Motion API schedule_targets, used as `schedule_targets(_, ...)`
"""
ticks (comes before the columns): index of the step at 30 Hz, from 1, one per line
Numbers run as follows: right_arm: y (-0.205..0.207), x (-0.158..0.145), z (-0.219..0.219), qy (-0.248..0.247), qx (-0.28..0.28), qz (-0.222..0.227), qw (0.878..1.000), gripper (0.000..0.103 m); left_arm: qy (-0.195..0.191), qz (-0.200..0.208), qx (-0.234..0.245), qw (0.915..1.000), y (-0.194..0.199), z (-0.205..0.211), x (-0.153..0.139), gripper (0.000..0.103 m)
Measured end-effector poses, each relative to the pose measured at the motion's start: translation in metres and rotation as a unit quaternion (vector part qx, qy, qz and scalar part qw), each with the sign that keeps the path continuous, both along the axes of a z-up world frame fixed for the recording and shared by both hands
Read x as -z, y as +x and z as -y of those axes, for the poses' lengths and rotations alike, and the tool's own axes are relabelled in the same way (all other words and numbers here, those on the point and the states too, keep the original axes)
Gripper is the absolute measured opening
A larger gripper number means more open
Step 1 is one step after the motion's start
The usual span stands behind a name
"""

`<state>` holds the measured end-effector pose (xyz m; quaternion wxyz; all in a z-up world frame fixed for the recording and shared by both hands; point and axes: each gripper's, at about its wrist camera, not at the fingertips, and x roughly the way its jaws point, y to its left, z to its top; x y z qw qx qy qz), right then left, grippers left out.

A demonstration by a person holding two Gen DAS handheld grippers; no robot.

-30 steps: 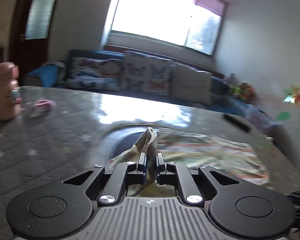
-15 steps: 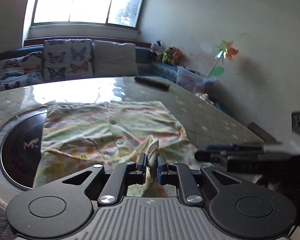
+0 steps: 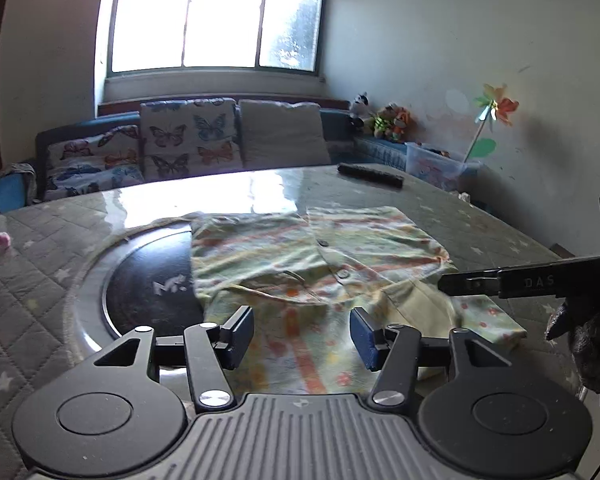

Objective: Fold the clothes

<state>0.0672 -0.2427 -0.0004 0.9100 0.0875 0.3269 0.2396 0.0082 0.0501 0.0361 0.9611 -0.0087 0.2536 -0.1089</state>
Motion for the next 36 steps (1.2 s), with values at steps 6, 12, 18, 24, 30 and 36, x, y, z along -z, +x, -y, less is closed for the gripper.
schedule_targets(6,0.001,0.007,-0.003,0.000,-0.009,-0.030,0.999,0.038,0.014,-0.002,-0.035,0.9993,0.003,-0.012,0.007,0.074)
schedule_targets(12,0.003,0.021,-0.020,-0.017,-0.024,-0.051,0.998,0.036,0.028,0.008,-0.049,0.9984,-0.002,-0.016,0.011,0.102)
schedule_targets(18,-0.005,0.016,-0.034,-0.046,-0.038,-0.029,0.998,0.009,0.028,0.000,-0.057,0.9980,-0.002,-0.019,0.015,0.103)
schedule_targets(24,-0.012,-0.010,-0.028,-0.047,-0.028,0.014,0.998,0.008,0.031,-0.007,-0.065,0.9973,0.002,-0.020,0.018,0.103)
schedule_targets(30,-0.010,-0.023,-0.010,-0.045,-0.001,0.031,0.999,0.008,0.042,-0.020,-0.076,0.9961,0.011,-0.021,0.025,0.103)
schedule_targets(36,-0.001,0.004,-0.010,-0.078,0.007,-0.010,0.997,0.013,0.063,-0.038,-0.097,0.9925,0.023,-0.024,0.031,0.103)
